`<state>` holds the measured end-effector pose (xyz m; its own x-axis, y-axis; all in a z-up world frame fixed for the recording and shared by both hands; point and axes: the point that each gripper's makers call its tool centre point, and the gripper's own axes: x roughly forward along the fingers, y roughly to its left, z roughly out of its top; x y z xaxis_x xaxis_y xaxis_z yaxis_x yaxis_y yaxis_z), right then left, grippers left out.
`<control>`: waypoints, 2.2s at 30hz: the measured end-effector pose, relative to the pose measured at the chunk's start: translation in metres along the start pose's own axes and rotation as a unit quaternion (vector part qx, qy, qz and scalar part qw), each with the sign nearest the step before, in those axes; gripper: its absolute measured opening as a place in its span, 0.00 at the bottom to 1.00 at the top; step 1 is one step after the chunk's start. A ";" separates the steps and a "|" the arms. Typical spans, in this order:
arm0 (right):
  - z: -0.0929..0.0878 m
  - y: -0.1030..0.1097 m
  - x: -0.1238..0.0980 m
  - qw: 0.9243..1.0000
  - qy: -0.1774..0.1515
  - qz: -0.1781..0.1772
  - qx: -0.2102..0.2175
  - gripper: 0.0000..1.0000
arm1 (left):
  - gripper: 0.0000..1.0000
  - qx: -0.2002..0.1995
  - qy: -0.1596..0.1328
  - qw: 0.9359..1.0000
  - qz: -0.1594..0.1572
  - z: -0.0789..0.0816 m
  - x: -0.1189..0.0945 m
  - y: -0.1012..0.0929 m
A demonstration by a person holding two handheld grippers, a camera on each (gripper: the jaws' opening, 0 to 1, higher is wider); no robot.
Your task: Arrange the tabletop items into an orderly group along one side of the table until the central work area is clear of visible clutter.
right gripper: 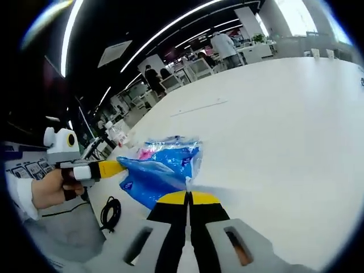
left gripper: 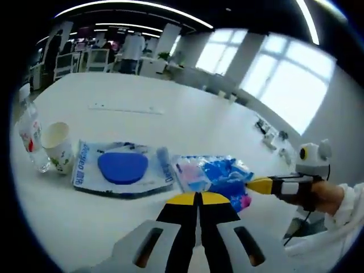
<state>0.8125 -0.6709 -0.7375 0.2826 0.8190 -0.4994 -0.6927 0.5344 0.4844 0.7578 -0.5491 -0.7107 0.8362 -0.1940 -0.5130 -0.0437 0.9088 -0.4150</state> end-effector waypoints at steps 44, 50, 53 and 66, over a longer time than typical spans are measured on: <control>0.073 -0.051 0.001 0.996 -0.022 -0.053 -0.068 0.00 | 0.00 0.048 -0.005 0.999 0.013 0.050 0.070 -0.016; 0.071 -0.055 0.012 0.996 -0.012 -0.053 -0.069 0.00 | 0.00 0.054 0.007 0.998 0.019 0.047 0.078 -0.007; 0.068 -0.056 0.018 0.996 -0.006 -0.052 -0.069 0.00 | 0.00 0.055 0.013 0.998 0.022 0.044 0.083 -0.002; 0.063 -0.074 0.040 0.996 0.018 -0.055 -0.062 0.00 | 0.00 0.045 0.036 0.998 0.030 0.033 0.106 0.018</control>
<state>0.9170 -0.6642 -0.7477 0.3380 0.7478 -0.5714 -0.7366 0.5881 0.3340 0.8637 -0.5412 -0.7482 0.7917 -0.1611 -0.5893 -0.0404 0.9487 -0.3137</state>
